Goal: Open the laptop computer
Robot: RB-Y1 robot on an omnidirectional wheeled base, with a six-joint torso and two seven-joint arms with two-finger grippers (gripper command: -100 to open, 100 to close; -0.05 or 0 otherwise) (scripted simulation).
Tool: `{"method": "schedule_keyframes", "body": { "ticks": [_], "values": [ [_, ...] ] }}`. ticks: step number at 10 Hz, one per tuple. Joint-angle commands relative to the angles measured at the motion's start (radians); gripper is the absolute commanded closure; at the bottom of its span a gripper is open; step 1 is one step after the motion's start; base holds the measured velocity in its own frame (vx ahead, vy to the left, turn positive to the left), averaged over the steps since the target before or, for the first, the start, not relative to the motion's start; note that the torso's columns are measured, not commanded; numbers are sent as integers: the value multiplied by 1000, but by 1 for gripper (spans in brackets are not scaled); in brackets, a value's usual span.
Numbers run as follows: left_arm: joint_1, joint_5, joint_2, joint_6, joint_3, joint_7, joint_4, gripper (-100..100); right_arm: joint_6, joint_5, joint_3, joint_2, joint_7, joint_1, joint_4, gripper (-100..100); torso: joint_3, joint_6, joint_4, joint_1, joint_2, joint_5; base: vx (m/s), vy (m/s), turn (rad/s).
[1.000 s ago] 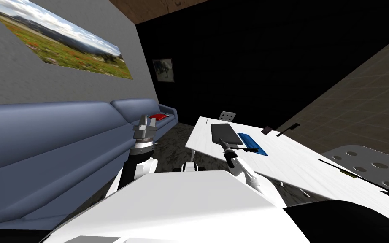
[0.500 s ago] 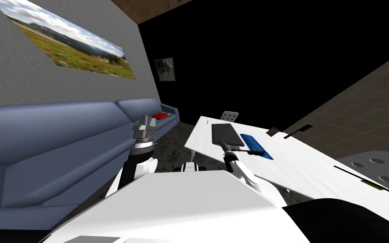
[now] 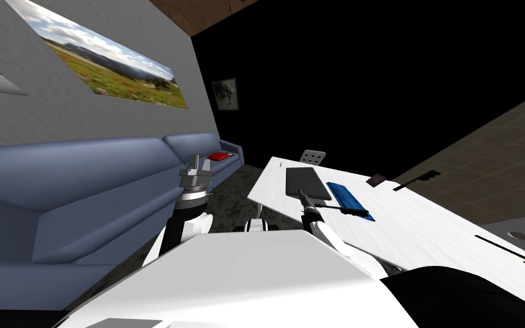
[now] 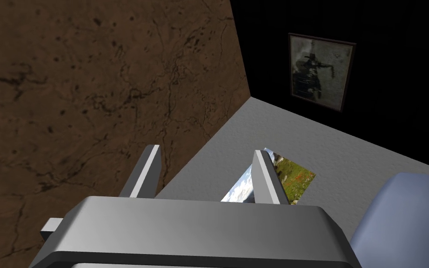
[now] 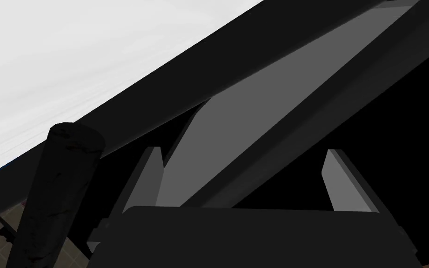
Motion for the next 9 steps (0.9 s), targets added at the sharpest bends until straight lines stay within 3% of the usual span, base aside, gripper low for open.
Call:
{"method": "schedule_keyframes", "body": {
  "ticks": [1, 2, 3, 5, 7, 8, 9],
  "values": [
    [0, 0, 0, 0, 0, 0, 0, 0, 79, 82, 29, -2, -79, 41, -81, -100, 0, 1, 0, -2, 0, -1, -4, -62, -27],
    [0, 0, 0, 0, 0, 0, 0, 0, 105, 107, 29, -2, -90, 41, -81, -100, 0, 2, 0, 0, 0, 0, -4, -17, -22],
    [0, 0, 0, 0, 0, 0, 0, 0, 132, 147, 79, -12, -135, 95, -126, -100, 0, 1, 1, 4, 1, 2, -6, -86, 253],
    [0, 0, 0, 0, 0, 0, 0, 0, 190, 197, 85, -12, -184, 107, -185, -100, 0, 1, 1, 1, 0, 1, 1, -77, 74],
    [0, 0, 0, 0, 0, 0, 0, 0, 233, 232, 85, -12, -199, 107, -187, -100, 0, 1, 1, 5, 1, 2, -1, 0, -20],
    [0, 0, 0, 0, 0, 0, 0, 0, 271, 271, 137, -21, -241, 154, -235, -100, 0, 1, 1, 5, 1, 2, 6, -67, 223],
    [0, 0, 0, 0, 0, 0, 0, 0, 297, 298, 140, -21, -265, 172, -255, -100, 0, 0, 0, -1, 0, 0, -1, -100, 176]
  ]
}}
